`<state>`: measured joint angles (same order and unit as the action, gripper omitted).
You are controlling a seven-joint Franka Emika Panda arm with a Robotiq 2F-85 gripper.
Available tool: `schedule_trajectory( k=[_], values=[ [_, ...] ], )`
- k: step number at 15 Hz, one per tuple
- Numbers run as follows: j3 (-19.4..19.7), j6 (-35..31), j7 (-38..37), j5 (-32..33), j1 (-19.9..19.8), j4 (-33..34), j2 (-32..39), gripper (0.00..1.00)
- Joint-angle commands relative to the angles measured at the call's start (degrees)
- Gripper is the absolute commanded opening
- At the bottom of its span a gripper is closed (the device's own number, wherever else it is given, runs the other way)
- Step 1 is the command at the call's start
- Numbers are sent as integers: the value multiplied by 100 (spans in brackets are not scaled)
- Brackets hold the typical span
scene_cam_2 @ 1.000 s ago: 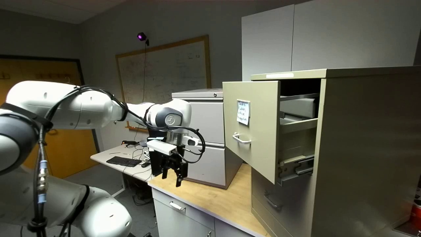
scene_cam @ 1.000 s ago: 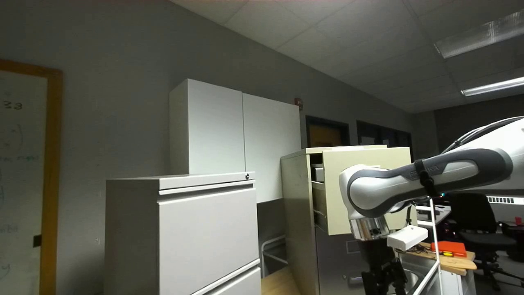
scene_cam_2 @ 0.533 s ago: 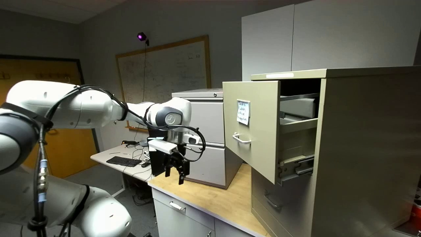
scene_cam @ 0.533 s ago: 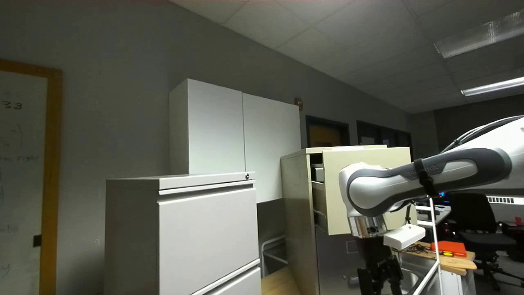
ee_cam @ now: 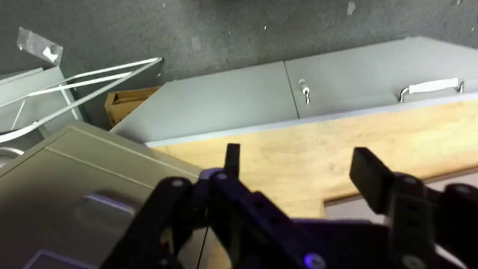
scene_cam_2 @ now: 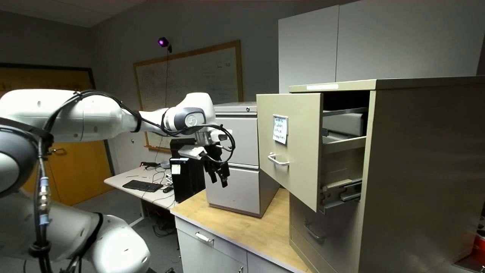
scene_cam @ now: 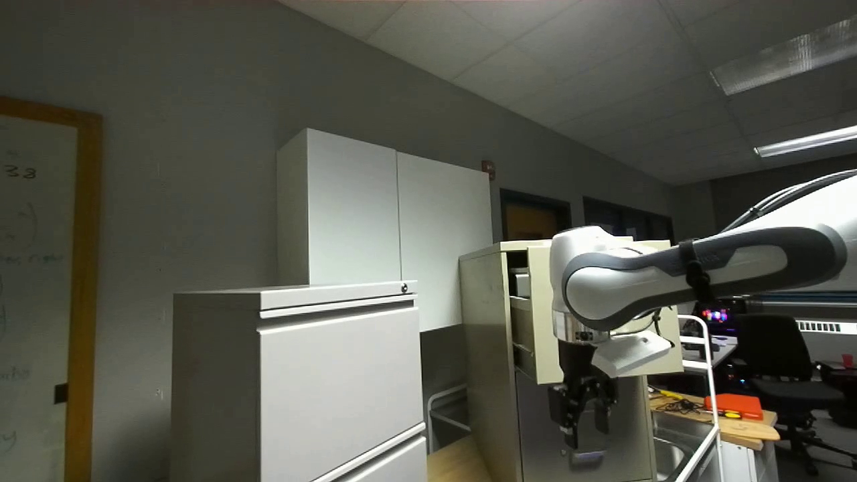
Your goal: Close the upper drawer
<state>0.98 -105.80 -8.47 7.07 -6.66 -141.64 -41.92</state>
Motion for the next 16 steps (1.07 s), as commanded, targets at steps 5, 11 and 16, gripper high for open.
schedule_trajectory(
  k=[5, 11, 16],
  values=[
    [-494, -1078, -1098, 941, -577, 333, -396, 16],
    [-655, -1963, -2066, 1739, -1378, 333, -648, 0],
    [-737, -2796, -2962, 1896, -2028, 366, -660, 0]
  ],
)
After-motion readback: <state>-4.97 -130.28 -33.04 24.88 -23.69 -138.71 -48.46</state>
